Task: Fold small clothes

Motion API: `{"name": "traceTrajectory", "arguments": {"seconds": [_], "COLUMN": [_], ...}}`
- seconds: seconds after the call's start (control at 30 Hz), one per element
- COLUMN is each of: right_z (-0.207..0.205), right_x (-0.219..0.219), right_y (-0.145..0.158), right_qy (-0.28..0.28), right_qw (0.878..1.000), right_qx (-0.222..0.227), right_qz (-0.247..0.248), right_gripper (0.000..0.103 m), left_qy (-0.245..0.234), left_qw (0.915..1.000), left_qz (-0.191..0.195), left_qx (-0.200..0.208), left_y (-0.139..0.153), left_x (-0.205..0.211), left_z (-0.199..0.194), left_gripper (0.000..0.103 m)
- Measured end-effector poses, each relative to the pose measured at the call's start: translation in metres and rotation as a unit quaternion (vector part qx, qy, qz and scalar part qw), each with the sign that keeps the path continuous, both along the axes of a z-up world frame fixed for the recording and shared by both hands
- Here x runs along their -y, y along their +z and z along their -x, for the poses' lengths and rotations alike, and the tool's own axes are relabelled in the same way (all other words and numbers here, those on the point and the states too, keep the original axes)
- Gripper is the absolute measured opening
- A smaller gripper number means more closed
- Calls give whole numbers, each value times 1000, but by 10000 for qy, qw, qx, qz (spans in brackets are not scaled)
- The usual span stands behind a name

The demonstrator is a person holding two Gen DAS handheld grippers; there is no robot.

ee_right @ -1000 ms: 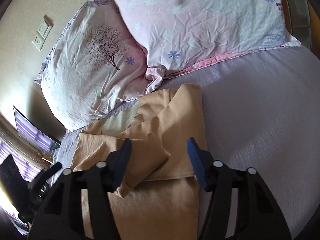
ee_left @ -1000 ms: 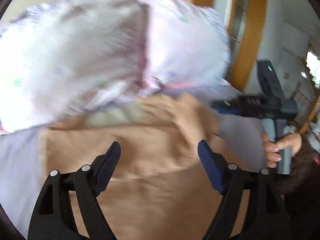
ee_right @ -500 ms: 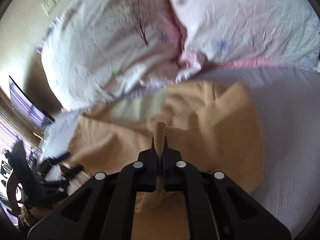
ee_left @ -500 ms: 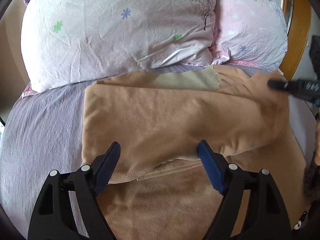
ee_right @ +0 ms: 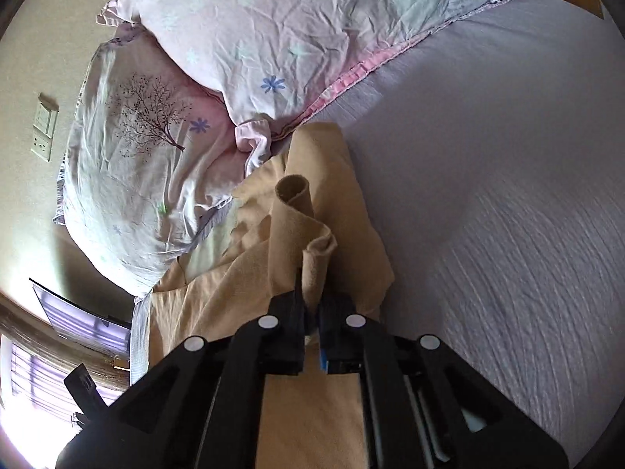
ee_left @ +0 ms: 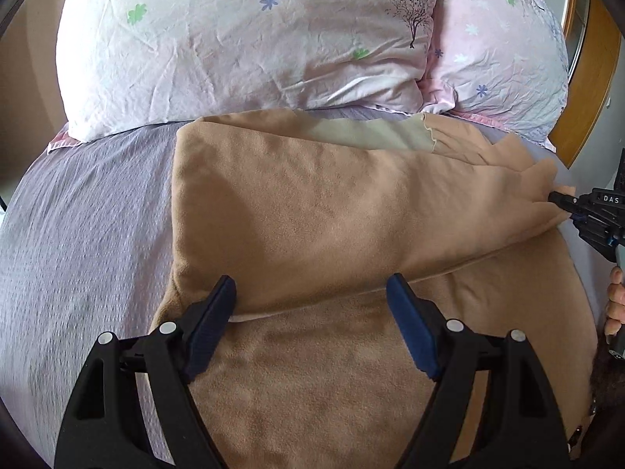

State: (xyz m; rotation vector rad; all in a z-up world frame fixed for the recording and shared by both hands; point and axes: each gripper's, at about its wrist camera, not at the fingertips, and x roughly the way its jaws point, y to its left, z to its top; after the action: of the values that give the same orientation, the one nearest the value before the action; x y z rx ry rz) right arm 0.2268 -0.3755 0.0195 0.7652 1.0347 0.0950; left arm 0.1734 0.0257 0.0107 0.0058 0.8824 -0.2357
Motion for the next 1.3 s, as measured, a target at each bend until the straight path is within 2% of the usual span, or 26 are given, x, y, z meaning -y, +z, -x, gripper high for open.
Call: {"name": "traceTrajectory", "arguments": {"seconds": [0.07,0.1,0.13,0.17,0.2,0.23,0.3,0.4,0.43,0.47,0.5,0.6,0.67,0.77,0.87,0.97,1.03,1.07,1.1,1.13,1.17,1.2,1.23,1.3], "right_z": [8,13,21,31,46,57,85,132,145,162,179,225,253,269,264,253,246,244,243,243,245,247,251,255], "right_x": [5,9,13,14,17,19,23,25,26,28,30,34,36,39,34,24,18,16,14,12,9,7,6,9], "right_y": [-1,1,6,15,26,33,50,70,72,73,72,64,53,29,3,-14,-21,-23,-25,-26,-26,-25,-21,-9], "right_qy": [-107,-129,-138,-157,-172,-147,30,423,601,868,1100,1622,1847,1822,1797,1912,1941,1974,2011,2085,2170,2226,2294,2336], "right_qw": [9997,9997,9998,9997,9992,9986,9969,9931,9919,9898,9874,9817,9793,9815,9818,9779,9764,9751,9736,9709,9682,9668,9646,9611], "right_qx": [-212,-207,-151,-83,75,219,562,963,1047,1115,1139,984,782,485,298,314,308,320,359,404,429,465,559,795], "right_qz": [-15,-39,0,168,362,453,544,526,392,188,34,-143,-252,-338,-532,-783,-897,-954,-1019,-1105,-1166,-1166,-1171,-1238], "right_gripper": [14,23,32,56,64,64,64,66,68,74,80,81,81,81,81,81,78,69,48,36,16,7,7,6], "left_qy": [26,-3,-57,-130,-202,-278,-430,-697,-748,-798,-799,-804,-737,-630,-517,-500,-523,-563,-589,-596,-603,-597,-546,-474], "left_qw": [9999,9995,9990,9979,9969,9956,9923,9861,9842,9823,9815,9799,9778,9733,9738,9703,9636,9586,9536,9497,9455,9411,9354,9237], "left_qz": [128,253,364,499,597,690,898,1202,1314,1449,1539,1746,1933,2205,2209,2360,2618,2784,2941,3053,3160,3271,3417,3722], "left_qx": [75,163,256,380,479,561,741,916,919,880,813,537,335,70,-118,-149,-145,-183,-268,-360,-494,-620,-720,-768], "left_y": [7,13,19,26,32,38,47,49,47,41,36,9,-9,-33,-51,-61,-64,-66,-69,-72,-76,-80,-83,-82], "left_x": [-8,-14,-19,-26,-33,-39,-55,-74,-80,-86,-91,-105,-114,-121,-119,-115,-114,-113,-111,-111,-110,-110,-112,-120], "left_z": [12,22,31,45,59,74,111,163,179,196,209,245,259,264,255,243,238,234,231,229,227,226,226,231], "left_gripper": [81,81,81,81,81,83,98,98,98,98,98,98,98,98,98,97,91,80,69,62,42,19,11,5]}}
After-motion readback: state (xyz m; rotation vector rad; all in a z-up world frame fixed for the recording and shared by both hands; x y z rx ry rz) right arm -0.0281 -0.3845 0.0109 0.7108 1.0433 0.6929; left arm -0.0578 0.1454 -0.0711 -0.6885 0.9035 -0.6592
